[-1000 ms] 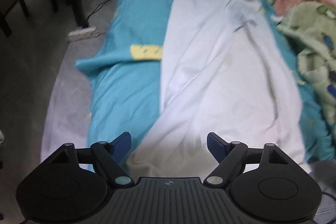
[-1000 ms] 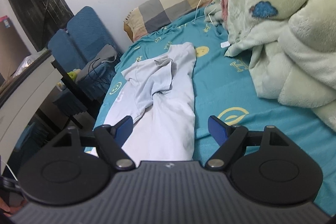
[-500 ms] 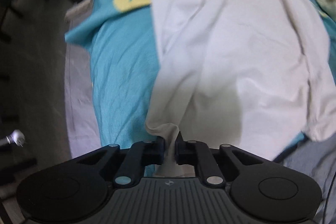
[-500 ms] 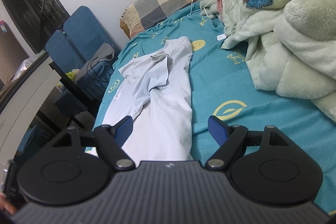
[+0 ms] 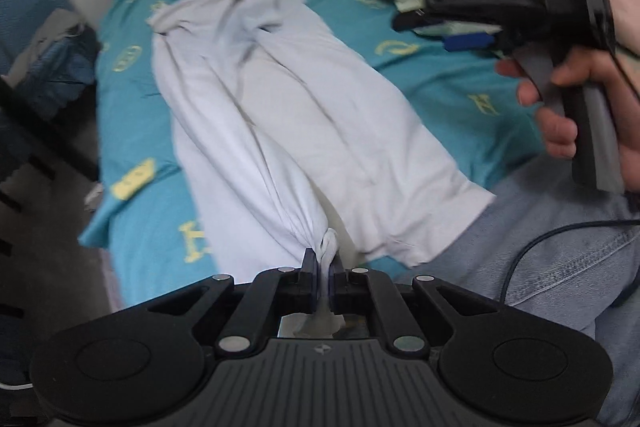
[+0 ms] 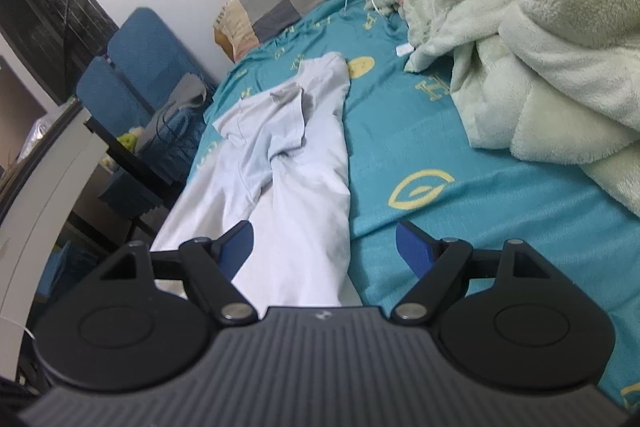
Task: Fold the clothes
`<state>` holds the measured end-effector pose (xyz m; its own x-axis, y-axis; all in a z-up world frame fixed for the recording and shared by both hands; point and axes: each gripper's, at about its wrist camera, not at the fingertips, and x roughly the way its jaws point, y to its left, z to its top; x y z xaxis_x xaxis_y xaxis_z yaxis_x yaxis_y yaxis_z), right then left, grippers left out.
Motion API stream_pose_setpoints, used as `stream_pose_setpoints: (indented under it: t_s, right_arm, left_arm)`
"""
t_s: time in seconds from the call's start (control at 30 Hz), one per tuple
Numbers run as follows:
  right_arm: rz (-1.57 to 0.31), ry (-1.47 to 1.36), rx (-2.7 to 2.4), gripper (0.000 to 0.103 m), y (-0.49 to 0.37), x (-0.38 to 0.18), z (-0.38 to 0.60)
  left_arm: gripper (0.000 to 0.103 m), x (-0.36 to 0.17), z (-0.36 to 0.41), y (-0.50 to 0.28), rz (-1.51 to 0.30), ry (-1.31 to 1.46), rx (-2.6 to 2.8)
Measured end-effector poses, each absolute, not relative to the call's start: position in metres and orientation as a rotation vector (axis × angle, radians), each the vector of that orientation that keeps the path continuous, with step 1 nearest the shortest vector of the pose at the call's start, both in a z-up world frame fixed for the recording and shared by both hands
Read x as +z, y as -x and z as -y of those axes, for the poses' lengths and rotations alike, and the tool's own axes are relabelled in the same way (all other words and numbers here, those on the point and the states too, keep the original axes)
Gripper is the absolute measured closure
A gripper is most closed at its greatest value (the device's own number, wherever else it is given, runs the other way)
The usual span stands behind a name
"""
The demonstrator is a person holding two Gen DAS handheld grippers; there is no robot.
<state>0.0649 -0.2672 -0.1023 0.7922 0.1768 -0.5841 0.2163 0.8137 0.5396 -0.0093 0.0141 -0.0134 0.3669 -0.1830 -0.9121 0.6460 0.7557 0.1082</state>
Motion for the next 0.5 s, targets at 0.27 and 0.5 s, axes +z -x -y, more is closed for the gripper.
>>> stream_pose_setpoints:
  t_s: [0.27, 0.5]
  right_arm:
    - [-0.865, -0.679, 0.065, 0.023, -0.073, -0.125, 0.268]
    - [-0.966, -0.722, 0.091, 0.023, -0.079, -0.141, 0.267]
  left_arm:
    - [0.086, -0.098, -0.016, -0.014, -1.262, -0.370, -0.560]
    - [0.031, -0.080, -0.063, -0.038, -1.229, -0.119, -0.517]
